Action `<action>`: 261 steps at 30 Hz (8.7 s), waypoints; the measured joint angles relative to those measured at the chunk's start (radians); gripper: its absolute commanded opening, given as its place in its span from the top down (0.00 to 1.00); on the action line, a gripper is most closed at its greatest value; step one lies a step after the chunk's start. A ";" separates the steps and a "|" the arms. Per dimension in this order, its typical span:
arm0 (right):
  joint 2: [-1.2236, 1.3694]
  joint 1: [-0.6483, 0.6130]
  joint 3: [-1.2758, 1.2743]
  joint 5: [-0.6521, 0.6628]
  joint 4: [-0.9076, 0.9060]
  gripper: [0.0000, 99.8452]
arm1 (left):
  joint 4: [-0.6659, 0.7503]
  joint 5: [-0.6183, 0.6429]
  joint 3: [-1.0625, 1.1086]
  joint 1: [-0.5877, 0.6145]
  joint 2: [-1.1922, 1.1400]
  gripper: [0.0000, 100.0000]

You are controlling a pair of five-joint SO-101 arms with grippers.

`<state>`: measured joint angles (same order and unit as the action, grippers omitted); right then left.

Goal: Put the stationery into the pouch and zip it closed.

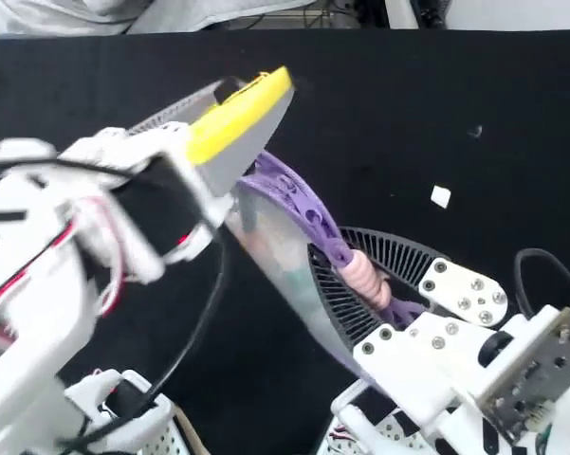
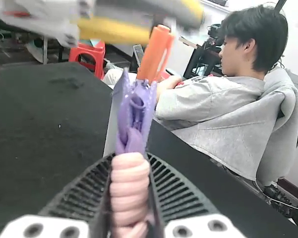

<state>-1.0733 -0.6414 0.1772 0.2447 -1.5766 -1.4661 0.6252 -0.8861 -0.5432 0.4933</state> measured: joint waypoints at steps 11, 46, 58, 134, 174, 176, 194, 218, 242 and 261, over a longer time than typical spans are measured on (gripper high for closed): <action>0.002 -0.002 0.000 0.000 0.038 0.99 | 0.106 -0.112 -0.008 0.112 0.304 0.79; -0.618 0.143 -0.384 0.049 0.494 0.99 | -0.089 -0.124 0.270 0.269 0.463 0.79; -0.635 0.146 -0.569 0.052 0.594 0.99 | 0.311 -0.046 0.950 0.582 0.448 0.79; 0.000 -0.032 -1.257 0.049 1.023 0.99 | 0.180 -0.098 1.017 0.529 0.399 0.72; 0.012 -0.005 -1.272 0.049 1.071 0.99 | -0.290 0.023 0.631 0.281 0.051 0.72; 0.021 -0.005 -1.277 0.049 1.082 0.99 | -0.290 0.043 0.647 0.253 0.049 0.73; 0.026 -0.005 -1.277 0.049 1.083 0.99 | -0.290 0.153 0.789 0.232 0.049 0.73; 0.028 -0.008 -1.290 0.049 1.083 0.99 | -0.278 0.043 0.819 0.224 0.049 0.97; 0.026 0.021 -1.240 0.058 1.000 0.99 | -0.199 -0.149 0.792 0.663 0.195 0.97; 0.058 0.118 -1.221 0.115 0.907 0.99 | 0.169 -0.285 1.254 0.898 0.195 0.97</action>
<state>-1.0150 -0.5232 -1.0441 0.3598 -0.6697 -1.2973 0.3399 0.3675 0.3544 0.6882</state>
